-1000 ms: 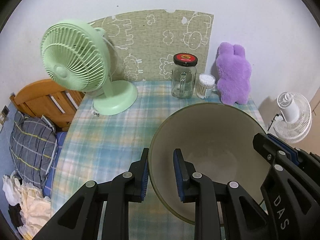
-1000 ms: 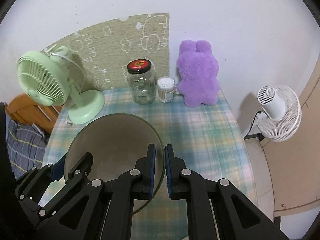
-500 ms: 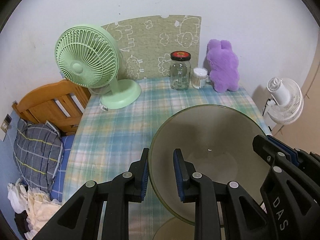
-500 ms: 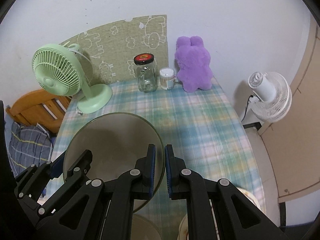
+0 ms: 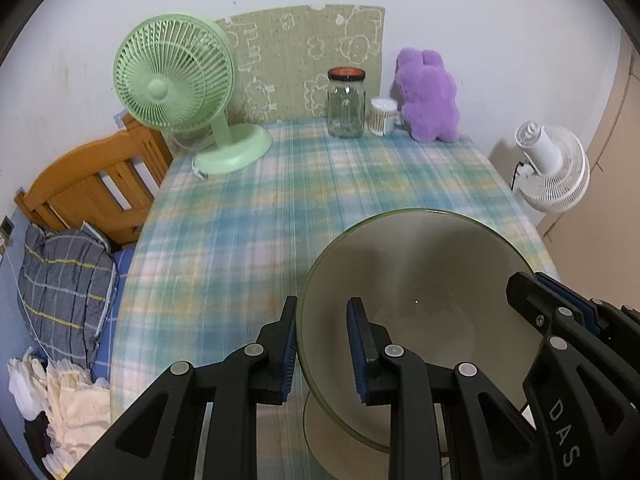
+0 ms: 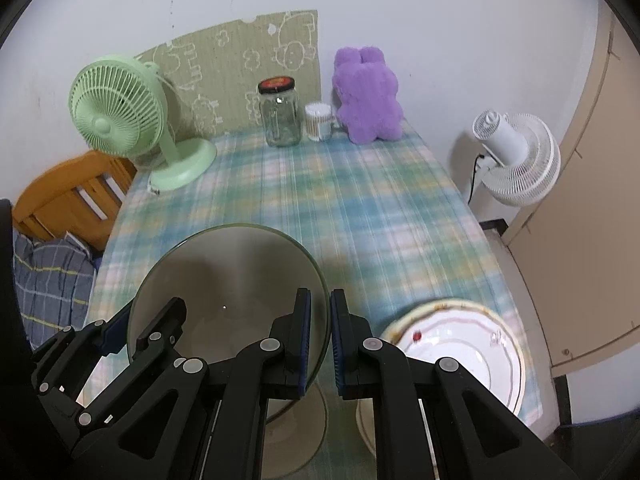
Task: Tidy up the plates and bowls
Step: 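Lift the beige bowl with the right gripper and carry it toward the plate stack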
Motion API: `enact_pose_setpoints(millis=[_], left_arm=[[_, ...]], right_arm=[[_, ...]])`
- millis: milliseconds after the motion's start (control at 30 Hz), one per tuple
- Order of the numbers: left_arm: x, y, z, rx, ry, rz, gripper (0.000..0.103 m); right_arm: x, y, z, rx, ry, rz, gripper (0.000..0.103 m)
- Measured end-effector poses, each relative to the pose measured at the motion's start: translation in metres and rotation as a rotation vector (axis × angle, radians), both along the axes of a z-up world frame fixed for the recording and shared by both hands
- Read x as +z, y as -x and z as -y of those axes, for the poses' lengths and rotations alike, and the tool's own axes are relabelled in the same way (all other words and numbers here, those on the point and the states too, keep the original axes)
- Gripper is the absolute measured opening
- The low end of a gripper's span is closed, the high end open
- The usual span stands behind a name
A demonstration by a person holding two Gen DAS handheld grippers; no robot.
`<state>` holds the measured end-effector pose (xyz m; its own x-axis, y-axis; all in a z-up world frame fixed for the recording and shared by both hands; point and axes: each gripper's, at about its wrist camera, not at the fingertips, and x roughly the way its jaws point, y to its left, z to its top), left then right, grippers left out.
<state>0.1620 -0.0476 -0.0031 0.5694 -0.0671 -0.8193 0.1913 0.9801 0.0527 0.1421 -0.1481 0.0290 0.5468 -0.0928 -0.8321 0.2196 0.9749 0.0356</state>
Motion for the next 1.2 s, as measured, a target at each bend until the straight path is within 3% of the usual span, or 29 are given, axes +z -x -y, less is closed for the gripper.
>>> enact_pose_setpoints(millis=[533, 1200], left_arm=[[-0.04, 0.03, -0.008, -0.01, -0.015, -0.089, 0.021], [-0.061, 0.03, -0.014, 0.005, -0.016, -0.135, 0.021]], right_arm=[[-0.044, 0.035, -0.008, -0.024, -0.023, -0.097, 0.013], [-0.069, 0.033, -0.013, -0.023, -0.033, -0.148, 0.013]])
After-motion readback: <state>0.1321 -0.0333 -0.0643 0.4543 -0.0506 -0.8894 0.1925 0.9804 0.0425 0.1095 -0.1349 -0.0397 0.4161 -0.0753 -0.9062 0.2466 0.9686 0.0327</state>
